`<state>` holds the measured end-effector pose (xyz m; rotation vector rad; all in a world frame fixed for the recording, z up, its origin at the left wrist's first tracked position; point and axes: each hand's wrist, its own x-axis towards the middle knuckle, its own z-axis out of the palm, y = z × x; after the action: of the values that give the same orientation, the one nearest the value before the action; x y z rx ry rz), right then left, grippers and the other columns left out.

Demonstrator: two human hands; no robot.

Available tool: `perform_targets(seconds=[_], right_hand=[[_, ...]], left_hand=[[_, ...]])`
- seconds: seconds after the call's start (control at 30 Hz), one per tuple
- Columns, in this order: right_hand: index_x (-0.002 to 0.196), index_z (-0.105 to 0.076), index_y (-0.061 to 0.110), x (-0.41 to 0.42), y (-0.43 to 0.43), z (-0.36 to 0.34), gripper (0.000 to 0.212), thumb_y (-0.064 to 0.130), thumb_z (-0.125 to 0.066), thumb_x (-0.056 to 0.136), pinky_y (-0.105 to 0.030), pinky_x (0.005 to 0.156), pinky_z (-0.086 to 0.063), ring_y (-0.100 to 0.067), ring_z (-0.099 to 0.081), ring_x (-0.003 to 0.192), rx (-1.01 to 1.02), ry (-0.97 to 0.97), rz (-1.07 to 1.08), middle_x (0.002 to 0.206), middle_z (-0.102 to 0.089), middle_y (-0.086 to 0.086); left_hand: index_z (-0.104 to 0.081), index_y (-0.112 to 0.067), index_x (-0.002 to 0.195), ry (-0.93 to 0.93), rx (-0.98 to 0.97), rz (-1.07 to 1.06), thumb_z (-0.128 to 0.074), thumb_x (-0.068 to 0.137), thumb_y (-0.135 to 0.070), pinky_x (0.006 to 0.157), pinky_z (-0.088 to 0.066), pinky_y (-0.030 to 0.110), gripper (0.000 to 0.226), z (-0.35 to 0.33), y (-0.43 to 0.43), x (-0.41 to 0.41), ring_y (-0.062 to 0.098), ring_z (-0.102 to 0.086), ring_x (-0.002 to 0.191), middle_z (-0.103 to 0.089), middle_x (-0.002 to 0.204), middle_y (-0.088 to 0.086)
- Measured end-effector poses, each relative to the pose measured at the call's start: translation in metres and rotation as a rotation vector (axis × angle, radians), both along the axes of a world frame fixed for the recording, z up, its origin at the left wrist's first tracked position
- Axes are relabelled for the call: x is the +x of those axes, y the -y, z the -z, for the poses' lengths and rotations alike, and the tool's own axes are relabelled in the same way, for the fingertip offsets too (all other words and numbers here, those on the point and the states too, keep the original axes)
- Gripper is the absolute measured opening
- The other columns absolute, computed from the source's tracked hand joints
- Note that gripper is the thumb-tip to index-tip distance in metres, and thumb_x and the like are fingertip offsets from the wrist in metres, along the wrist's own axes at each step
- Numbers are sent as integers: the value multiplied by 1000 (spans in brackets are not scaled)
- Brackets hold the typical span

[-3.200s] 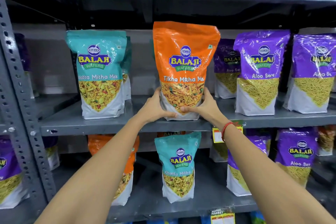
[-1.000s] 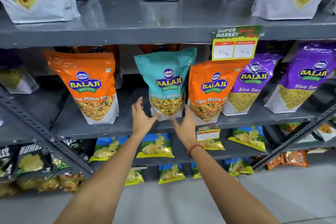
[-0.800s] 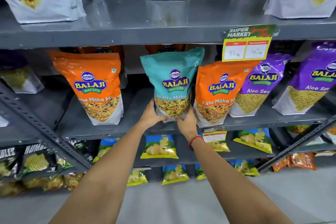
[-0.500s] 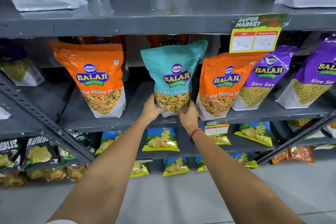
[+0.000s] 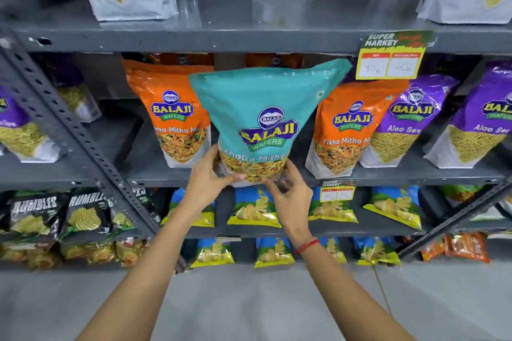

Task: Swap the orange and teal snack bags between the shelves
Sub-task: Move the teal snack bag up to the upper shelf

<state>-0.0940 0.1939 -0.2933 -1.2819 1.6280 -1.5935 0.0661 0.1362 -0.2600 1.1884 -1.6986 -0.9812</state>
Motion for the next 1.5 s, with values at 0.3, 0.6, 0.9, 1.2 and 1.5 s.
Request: perform_targets(seconds=[0.3,0.6,0.9,1.2,1.5], right_hand=[[118,-61,23,1,-15,-153,50,28,-77,71,-34,77,-59,13,-62,78,-363,-68,103,92,-70,21],[99,-67,13,-49,41,-278,50,53,-70,71,-40,77,-47,-26,-64,84,-440,-405,255,88,-72,-7],[76,-62,3,-72,81,-295,36,35,-77,71,-41,73,-37,-33,-52,93,-263,-416,223,80,-64,-13],[70,-54,6,-80,116,-272,42,44,-73,73,-38,65,-34,-38,-55,92,-163,-450,211,72,-58,-13],[120,-56,7,-94,101,-250,52,32,-72,77,-34,87,-48,-24,-60,102,-278,-433,210,116,-65,-11]], left_hand=[[-60,-15,115,-31,-313,86,-89,51,-30,94,-51,32,71,-171,-14,17,11,-65,104,-69,110,2],[-56,-20,99,-4,-404,149,-79,69,-7,66,-42,2,40,-296,31,-29,-22,-56,64,-61,86,-12],[-56,-9,113,19,-265,191,-77,73,-11,73,-53,11,45,-286,105,-58,8,-61,90,-65,103,0],[-47,-6,130,10,-152,203,-71,79,-17,83,-48,20,57,-257,138,-65,16,-58,106,-60,125,10],[-40,-11,135,26,-322,25,-71,80,-28,93,-45,26,66,-250,119,-70,15,-52,118,-52,134,1]])
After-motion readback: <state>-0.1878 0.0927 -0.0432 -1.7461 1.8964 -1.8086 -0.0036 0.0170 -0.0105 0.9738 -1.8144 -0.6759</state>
